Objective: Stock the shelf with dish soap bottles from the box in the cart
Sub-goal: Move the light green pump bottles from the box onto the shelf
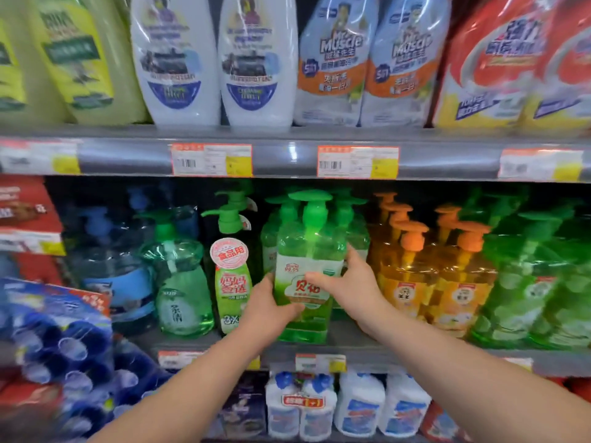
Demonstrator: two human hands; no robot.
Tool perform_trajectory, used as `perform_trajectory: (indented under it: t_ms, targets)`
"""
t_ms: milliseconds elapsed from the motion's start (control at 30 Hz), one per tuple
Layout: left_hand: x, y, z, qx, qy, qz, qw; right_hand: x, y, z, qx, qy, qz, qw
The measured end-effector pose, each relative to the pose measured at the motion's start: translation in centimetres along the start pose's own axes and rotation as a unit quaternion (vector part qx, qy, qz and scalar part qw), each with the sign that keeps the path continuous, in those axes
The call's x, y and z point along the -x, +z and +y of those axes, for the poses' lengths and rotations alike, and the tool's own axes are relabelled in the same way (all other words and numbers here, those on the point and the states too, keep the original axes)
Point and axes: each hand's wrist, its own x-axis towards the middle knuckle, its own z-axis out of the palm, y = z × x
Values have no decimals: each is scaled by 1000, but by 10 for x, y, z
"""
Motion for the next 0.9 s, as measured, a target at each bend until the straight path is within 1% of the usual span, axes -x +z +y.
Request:
perform_trajectory:
  t_ms: [67, 133, 200, 267, 333, 367, 433, 467, 533, 567, 633, 700, 767, 833, 900]
  targets:
    - [-3, -7, 0, -10, 17, 12, 1000, -8, 5, 3, 24, -4, -7, 1000]
    - [-1, -16, 2, -37, 42, 33, 998, -15, 8, 6, 70, -6, -10, 997]
    - [1, -24, 8, -72, 97, 69, 990, -20, 12, 10, 100, 6, -11, 995]
    - [0, -31, 15, -114, 169, 102, 974, -20, 16, 13, 93, 13, -9, 996]
    - [-5, -37, 24, -165, 240, 110, 950, -17, 24, 20, 88, 10, -11, 996]
    - [-9, -40, 29, -195, 277, 119, 933, -16, 27, 24, 76, 12, -16, 997]
    - [-21, -44, 37, -267, 346, 162, 885, -14, 34, 27, 36, 19, -23, 999]
    - [-28, -47, 40, -305, 367, 184, 859, -14, 35, 27, 17, 28, -26, 999]
    - [-40, -54, 45, -388, 366, 201, 821, -16, 34, 29, 18, 33, -36, 999]
    - [-45, -57, 46, -429, 353, 192, 809, -16, 33, 29, 45, 29, -46, 997]
    - [-49, -64, 46, -493, 306, 159, 799, -13, 31, 30, 150, 20, -59, 987]
    - [-49, -70, 47, -518, 253, 121, 808, -5, 30, 34, 261, 43, -77, 961]
    - [-49, -71, 47, -516, 232, 98, 819, 1, 32, 37, 323, 75, -101, 938]
    - [-47, -72, 48, -516, 232, 84, 821, 1, 36, 41, 345, 78, -107, 929]
    - [-48, -73, 48, -516, 233, 75, 821, -1, 39, 42, 347, 73, -89, 931]
